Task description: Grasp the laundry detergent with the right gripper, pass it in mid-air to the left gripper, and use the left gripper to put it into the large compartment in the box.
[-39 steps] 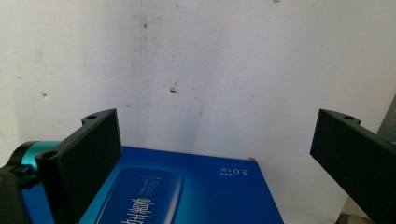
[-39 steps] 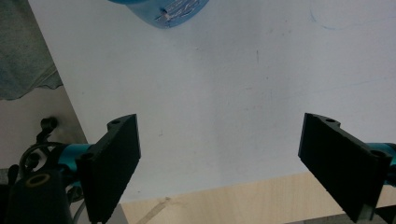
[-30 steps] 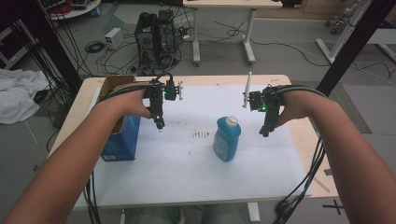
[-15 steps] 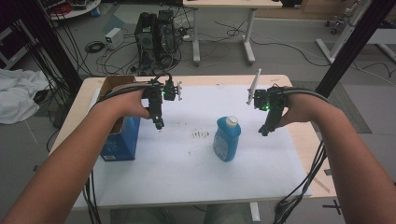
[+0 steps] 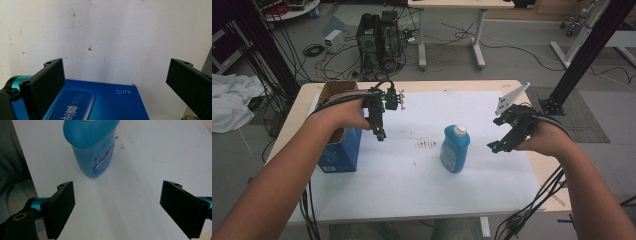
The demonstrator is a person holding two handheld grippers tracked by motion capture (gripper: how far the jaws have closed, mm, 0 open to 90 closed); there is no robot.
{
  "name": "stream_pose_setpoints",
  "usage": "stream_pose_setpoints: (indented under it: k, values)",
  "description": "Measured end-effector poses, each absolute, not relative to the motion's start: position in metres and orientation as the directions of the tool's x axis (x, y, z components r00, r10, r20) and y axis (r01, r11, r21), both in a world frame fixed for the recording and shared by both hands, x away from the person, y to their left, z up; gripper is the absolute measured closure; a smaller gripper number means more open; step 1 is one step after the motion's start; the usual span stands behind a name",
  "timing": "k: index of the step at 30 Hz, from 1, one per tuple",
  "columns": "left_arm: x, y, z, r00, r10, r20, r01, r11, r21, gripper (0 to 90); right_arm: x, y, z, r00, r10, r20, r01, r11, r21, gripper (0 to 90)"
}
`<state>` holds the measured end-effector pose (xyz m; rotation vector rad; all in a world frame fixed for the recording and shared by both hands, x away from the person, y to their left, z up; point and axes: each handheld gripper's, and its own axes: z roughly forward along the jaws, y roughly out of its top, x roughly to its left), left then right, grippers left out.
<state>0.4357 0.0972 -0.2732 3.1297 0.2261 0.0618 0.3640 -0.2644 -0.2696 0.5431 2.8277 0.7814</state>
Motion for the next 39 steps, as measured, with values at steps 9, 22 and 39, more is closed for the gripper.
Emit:
stream_pose_setpoints:
  k: [9,22,39]
  values:
    - [0.434,0.098,-0.271,0.99,0.136,0.043,0.136,-0.991,0.005,2.0,0.356,-0.28,-0.287,-0.887,0.46,0.04,0.333,0.576,0.746,11.8]
    - [0.434,0.099,-0.272,0.99,0.13,0.05,0.13,-0.991,-0.005,2.0,0.345,-0.283,-0.306,-0.827,0.55,0.117,0.433,0.491,0.756,11.8]
    - [0.427,0.093,-0.268,0.993,0.104,0.061,0.105,-0.995,0.001,2.0,0.303,-0.271,-0.363,-0.78,0.615,0.12,0.449,0.414,0.792,11.8]
